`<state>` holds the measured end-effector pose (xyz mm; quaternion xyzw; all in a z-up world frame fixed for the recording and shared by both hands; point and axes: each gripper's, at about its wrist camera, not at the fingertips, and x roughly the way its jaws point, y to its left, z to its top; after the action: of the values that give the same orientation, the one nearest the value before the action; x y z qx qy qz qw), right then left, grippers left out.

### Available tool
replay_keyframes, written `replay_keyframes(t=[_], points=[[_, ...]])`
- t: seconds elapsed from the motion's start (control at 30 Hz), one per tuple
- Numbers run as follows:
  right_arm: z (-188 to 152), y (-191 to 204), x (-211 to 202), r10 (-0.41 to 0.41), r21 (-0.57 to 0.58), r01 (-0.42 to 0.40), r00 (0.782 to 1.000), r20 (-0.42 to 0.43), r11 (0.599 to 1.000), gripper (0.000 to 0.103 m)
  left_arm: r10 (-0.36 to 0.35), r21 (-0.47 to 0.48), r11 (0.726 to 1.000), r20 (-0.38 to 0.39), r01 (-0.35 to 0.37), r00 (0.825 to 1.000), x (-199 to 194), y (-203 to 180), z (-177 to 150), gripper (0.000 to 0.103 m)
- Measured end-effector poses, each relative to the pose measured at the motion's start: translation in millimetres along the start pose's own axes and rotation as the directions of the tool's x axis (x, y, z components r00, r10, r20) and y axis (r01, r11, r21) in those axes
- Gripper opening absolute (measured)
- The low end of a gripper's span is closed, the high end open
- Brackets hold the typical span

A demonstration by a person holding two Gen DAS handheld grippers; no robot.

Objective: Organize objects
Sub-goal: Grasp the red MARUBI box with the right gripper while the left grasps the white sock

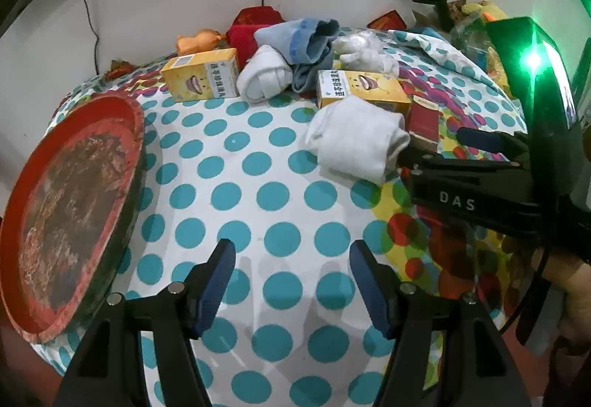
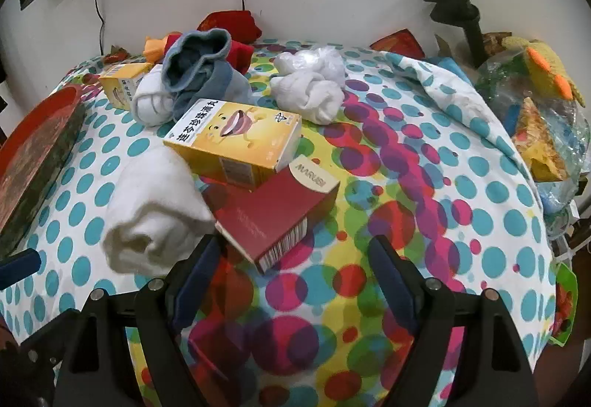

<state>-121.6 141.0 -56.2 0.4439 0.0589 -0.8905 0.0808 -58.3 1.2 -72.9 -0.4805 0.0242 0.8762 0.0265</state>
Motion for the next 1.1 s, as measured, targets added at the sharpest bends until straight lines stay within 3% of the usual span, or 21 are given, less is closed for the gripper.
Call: replay_keyframes(t=[0.13, 0.3, 0.5, 0.77, 0.97, 1.1], points=[[5.1, -3.5, 4.4, -0.004, 0.003, 0.004, 1.0, 0.004, 1.0, 0.077, -0.017, -0.002, 1.0, -0.003, 0.017, 1.0, 6.9, -2.6, 4.8, 0.066], [10.5, -16.2, 7.7, 0.006, 0.016, -0.006, 1.0, 0.006, 1.0, 0.051, -0.028, 0.014, 1.0, -0.005, 0.028, 1.0, 9.7, -10.5, 10.9, 0.066], [17.8, -34.0, 12.2, -0.002, 0.026, 0.002, 1.0, 0.015, 1.0, 0.039, -0.061, 0.016, 0.998, 0.036, 0.06, 0.998, 6.0, -15.4, 18.4, 0.066], [30.4, -56.9, 22.6, 0.015, 0.048, -0.016, 1.0, 0.025, 0.999, 0.036, -0.131, -0.001, 0.991, 0.075, 0.132, 0.989, 2.6, -29.4, 40.1, 0.066], [31.6, -64.5, 23.9, 0.039, 0.076, -0.042, 0.999, 0.033, 0.996, 0.036, -0.093, 0.004, 0.996, 0.094, 0.093, 0.991, 18.3, -43.5, 63.0, 0.066], [34.6, -60.6, 25.8, 0.014, 0.037, -0.015, 1.0, 0.023, 0.999, 0.035, -0.091, 0.012, 0.996, 0.048, 0.091, 0.995, 38.8, -42.3, 68.7, 0.066]])
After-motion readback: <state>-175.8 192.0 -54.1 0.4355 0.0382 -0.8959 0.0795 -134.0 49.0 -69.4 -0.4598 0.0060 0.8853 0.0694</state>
